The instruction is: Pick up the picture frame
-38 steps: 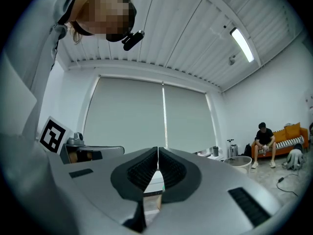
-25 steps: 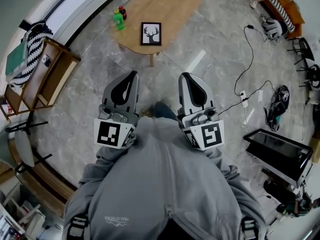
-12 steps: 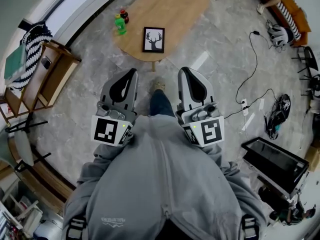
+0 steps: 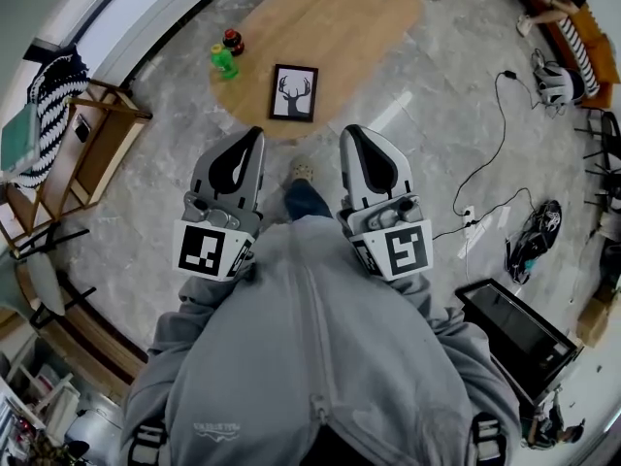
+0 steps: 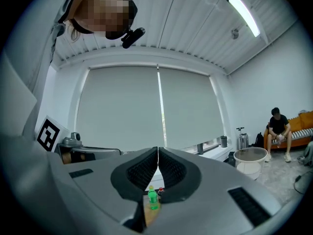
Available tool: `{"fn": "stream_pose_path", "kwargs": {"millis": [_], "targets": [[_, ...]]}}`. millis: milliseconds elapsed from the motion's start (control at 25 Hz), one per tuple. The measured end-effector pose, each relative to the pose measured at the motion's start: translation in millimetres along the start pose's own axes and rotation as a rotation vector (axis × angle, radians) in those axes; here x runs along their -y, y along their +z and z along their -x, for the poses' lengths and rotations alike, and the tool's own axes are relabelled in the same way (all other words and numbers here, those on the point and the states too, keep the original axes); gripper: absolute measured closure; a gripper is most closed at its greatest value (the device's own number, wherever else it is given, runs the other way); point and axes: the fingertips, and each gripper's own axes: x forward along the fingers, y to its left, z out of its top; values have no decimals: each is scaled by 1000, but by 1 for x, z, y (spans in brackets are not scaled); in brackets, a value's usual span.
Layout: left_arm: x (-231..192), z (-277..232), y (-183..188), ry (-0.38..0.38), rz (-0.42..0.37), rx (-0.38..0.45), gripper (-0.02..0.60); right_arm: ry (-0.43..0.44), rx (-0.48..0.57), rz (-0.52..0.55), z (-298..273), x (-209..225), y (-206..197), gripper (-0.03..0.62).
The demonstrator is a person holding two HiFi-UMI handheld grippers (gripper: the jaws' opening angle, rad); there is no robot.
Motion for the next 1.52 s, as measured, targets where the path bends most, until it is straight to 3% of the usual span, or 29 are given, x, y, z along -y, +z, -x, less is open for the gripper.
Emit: {"fn": "stream_pose_path", "kwargs": {"millis": [280, 520, 880, 1240, 1520], "targets": [[-15, -82, 1, 8, 31, -13, 565, 22, -26, -29, -50, 68, -8, 565], [-19, -118, -6, 30, 42, -34, 565, 67, -32, -61, -77, 97, -21, 565], [-52, -124, -24, 48, 0, -97, 565, 69, -91, -96, -103, 100, -50, 565], [-64, -139, -19, -26, 3, -118, 565, 22, -101, -59, -115, 102, -40, 565], [-68, -155, -37, -83, 14, -142, 565, 5, -122, -34, -127, 112, -56, 565]]}}
